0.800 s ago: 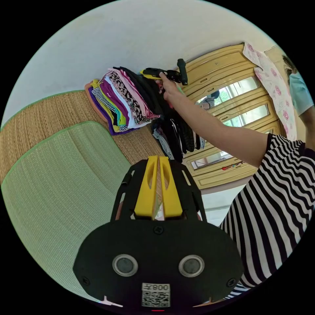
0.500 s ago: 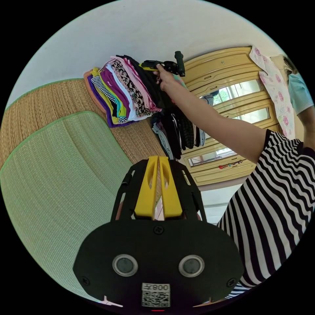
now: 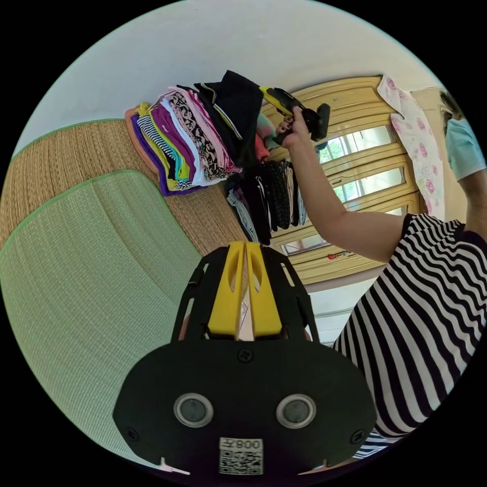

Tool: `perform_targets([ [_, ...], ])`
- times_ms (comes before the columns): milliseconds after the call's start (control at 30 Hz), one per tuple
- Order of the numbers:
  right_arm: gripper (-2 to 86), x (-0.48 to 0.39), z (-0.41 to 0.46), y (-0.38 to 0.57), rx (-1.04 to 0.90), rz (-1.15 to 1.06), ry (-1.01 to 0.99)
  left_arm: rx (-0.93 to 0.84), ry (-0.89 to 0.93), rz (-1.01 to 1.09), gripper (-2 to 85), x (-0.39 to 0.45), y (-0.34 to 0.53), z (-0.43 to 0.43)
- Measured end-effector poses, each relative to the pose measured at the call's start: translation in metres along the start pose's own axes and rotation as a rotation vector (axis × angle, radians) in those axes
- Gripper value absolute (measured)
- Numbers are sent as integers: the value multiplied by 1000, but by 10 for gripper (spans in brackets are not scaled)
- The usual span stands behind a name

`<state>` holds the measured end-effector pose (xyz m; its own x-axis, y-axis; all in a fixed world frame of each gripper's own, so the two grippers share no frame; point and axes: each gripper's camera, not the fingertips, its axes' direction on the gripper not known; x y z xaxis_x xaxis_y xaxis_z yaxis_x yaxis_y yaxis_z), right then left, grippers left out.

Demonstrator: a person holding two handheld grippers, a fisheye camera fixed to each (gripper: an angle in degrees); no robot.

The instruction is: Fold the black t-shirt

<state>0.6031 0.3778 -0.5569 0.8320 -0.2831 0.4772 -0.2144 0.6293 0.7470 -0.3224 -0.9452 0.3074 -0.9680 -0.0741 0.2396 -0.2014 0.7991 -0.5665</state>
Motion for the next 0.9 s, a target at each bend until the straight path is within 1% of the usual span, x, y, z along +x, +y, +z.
perform_targets([
  [67, 8, -14, -32, 24, 41, -34, -105, 9, 6, 17, 11, 5, 2, -25],
  [200, 8, -39, -71, 63, 64, -85, -222, 60, 44, 24, 25, 8, 5, -72],
  [300, 8, -56, -99, 97, 87, -103, -313, 161, 120, 1, 48, 2, 9, -121],
  [400, 8, -73, -122, 128, 107, -123, -370, 261, 245, -45, 77, -11, 12, -168],
  [467, 8, -87, -138, 152, 120, -129, -412, 336, 382, -97, 100, -24, 15, -197],
  [500, 8, -91, -142, 158, 120, -132, -424, 343, 422, -120, 106, -29, 15, -201],
  [567, 8, -103, -156, 181, 125, -134, -457, 379, 580, -193, 123, -41, 22, -213],
  [700, 8, -120, -172, 215, 118, -134, -477, 403, 733, -280, 137, -49, 35, -225],
  [733, 8, -124, -175, 227, 107, -134, -475, 431, 803, -321, 140, -53, 44, -229],
  [767, 8, -126, -175, 238, 86, -124, -472, 463, 863, -363, 136, -57, 56, -234],
  [800, 8, -127, -174, 244, 74, -117, -471, 481, 878, -380, 133, -58, 64, -238],
  [833, 8, -128, -172, 256, 51, -102, -466, 515, 893, -404, 115, -58, 80, -247],
  [900, 8, -128, -167, 275, 9, -75, -454, 525, 881, -448, 69, -55, 106, -262],
])
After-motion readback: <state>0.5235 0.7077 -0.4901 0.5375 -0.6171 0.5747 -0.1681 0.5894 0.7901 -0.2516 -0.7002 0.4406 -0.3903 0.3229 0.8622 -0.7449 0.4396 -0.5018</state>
